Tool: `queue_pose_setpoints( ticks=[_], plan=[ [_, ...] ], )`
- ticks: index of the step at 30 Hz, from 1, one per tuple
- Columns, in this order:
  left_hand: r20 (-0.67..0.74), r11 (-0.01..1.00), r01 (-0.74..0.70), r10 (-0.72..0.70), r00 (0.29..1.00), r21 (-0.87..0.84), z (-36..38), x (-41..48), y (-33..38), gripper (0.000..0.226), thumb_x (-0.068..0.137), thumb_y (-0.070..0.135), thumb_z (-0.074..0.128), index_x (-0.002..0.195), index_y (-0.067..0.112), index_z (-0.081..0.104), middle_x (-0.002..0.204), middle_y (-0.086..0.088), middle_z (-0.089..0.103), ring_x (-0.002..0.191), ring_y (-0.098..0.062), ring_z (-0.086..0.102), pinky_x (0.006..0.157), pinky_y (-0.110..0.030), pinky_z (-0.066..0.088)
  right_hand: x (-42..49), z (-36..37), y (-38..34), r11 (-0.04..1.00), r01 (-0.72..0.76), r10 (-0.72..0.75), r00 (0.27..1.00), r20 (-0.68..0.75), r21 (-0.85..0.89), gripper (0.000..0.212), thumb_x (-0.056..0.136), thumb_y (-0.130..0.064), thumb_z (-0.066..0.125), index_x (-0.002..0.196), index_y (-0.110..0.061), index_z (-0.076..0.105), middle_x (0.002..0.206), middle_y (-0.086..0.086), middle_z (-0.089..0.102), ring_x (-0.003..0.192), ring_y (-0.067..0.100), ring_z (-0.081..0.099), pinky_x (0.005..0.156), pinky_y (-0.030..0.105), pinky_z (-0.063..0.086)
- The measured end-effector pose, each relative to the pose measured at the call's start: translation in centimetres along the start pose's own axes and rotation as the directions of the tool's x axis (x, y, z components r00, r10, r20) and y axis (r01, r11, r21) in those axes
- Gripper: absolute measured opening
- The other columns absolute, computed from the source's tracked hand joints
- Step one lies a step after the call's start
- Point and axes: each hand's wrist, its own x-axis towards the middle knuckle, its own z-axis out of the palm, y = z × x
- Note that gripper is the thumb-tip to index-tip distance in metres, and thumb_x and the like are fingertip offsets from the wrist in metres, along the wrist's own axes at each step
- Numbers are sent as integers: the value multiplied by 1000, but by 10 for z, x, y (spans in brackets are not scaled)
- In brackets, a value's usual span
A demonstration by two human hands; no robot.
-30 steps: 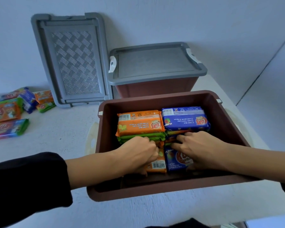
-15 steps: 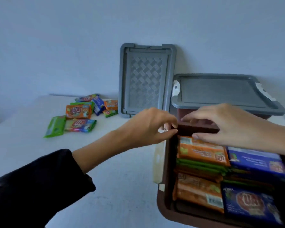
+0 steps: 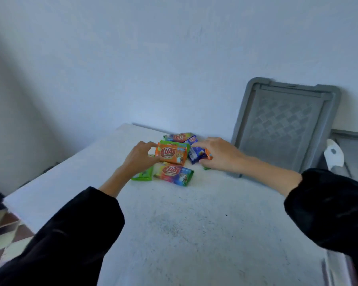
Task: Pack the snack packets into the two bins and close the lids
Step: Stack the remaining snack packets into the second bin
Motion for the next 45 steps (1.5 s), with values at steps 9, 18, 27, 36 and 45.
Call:
queue_pose_setpoints(
  ticks=[9, 18, 27, 36, 45],
  plan=[
    [56, 955, 277, -284, 957, 107, 54, 35, -48, 64, 83, 44, 59, 139, 27, 34, 139, -13, 26, 130, -33, 29, 102, -46, 33, 69, 96, -9, 997, -55, 42, 980, 195, 61, 67, 83, -53, 58, 141, -29, 36, 126, 9, 47, 118, 25, 46, 87, 33, 41],
    [182, 966, 189, -221, 958, 178, 41, 13, -63, 63, 85, 31, 58, 141, 29, 29, 142, -12, 23, 130, -33, 25, 102, -45, 34, 57, 104, -2, 997, 64, -52, 975, 217, -49, 65, 83, -42, 62, 141, -31, 34, 125, 11, 43, 117, 25, 41, 84, 29, 35],
    [71, 945, 261, -279, 958, 195, 42, -16, -61, 65, 83, 43, 61, 141, 36, 31, 137, -14, 38, 129, -33, 32, 101, -45, 35, 61, 111, -24, 999, -23, 29, 973, 231, -30, 67, 84, -39, 63, 143, -31, 32, 131, 15, 43, 122, 31, 37, 92, 36, 40],
    [10, 994, 110, -110, 994, -7, 16, -16, -5, 63, 69, 30, 75, 127, 36, 53, 116, -8, 62, 96, -20, 55, 72, -26, 44, 27, 41, -14, 991, -114, 103, 983, 154, 70, 67, 76, -28, 74, 136, -28, 45, 135, 5, 51, 117, 22, 51, 85, 28, 42],
    [96, 884, -445, 460, 883, -145, -10, -47, 148, 60, 65, 24, 80, 119, 39, 58, 112, -1, 64, 95, -11, 57, 78, -22, 46, -123, -85, 19, 969, -243, 241, 969, 48, 35, 68, 67, -31, 81, 127, -36, 51, 116, -5, 58, 100, 12, 55, 82, 23, 44]
  ],
)
